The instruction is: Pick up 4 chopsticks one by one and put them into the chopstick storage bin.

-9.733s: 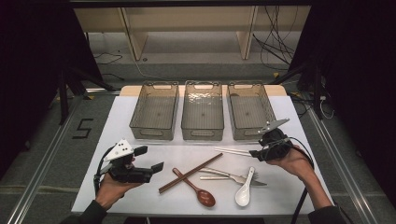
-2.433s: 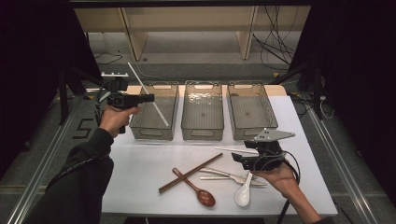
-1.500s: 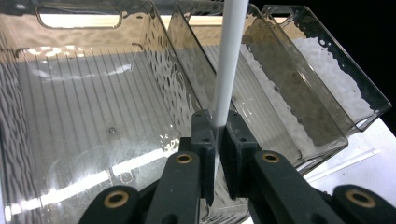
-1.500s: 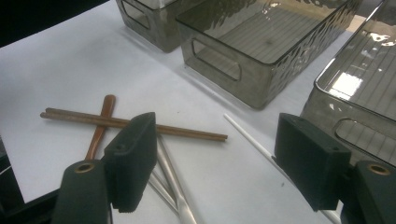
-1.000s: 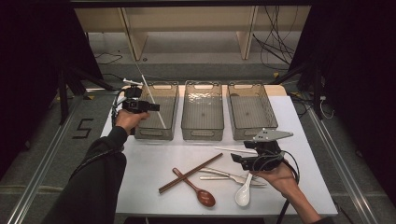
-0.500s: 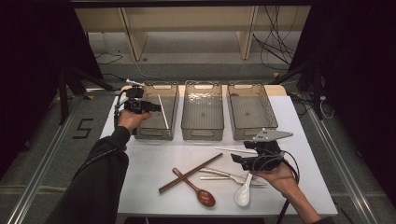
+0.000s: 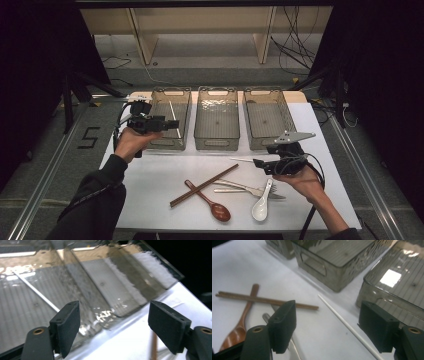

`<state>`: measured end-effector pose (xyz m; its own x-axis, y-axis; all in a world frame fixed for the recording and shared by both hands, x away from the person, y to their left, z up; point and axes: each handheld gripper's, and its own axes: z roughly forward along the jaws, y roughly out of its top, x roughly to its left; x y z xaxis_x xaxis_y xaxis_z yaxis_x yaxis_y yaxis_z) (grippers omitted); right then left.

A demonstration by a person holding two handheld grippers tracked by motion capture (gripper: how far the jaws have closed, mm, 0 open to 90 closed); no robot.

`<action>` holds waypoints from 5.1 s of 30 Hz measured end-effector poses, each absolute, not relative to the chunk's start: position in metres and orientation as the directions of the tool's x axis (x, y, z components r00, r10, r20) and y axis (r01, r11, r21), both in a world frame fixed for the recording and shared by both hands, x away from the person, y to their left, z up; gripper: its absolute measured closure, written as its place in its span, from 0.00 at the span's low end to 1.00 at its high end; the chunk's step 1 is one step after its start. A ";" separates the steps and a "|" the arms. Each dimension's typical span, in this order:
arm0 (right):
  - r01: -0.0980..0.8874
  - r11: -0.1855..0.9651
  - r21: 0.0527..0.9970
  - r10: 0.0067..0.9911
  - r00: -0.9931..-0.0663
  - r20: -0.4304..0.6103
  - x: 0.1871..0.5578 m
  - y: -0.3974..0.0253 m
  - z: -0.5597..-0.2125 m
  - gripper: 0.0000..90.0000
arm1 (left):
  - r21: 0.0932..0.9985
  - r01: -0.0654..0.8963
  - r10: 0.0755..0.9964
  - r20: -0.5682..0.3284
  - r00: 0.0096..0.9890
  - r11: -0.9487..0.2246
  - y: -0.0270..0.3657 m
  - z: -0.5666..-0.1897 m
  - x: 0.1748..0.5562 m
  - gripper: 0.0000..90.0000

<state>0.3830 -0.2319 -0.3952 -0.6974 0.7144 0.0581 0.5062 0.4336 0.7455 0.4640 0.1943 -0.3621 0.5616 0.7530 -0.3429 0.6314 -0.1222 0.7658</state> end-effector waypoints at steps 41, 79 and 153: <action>0.639 0.720 0.270 0.671 -0.741 -0.036 0.455 -0.251 -0.453 0.75 | 0.844 0.507 0.722 -0.239 0.649 -0.176 0.203 -0.413 0.350 0.17; 0.461 0.878 0.131 0.472 -0.879 -0.069 0.434 -0.239 -0.450 0.95 | 0.833 0.521 0.714 -0.249 0.655 -0.188 0.202 -0.418 0.351 0.17; 0.342 0.541 0.768 0.484 -0.874 0.048 0.378 -0.132 -0.388 0.95 | 0.831 0.553 0.554 -0.432 0.712 -0.063 0.107 -0.395 0.386 0.41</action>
<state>0.3776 -0.1322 -0.3876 -0.8739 0.4838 0.0478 0.3417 0.5412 0.7683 0.3858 0.1067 -0.3947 0.7115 0.5544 -0.4317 0.5529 -0.0626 0.8309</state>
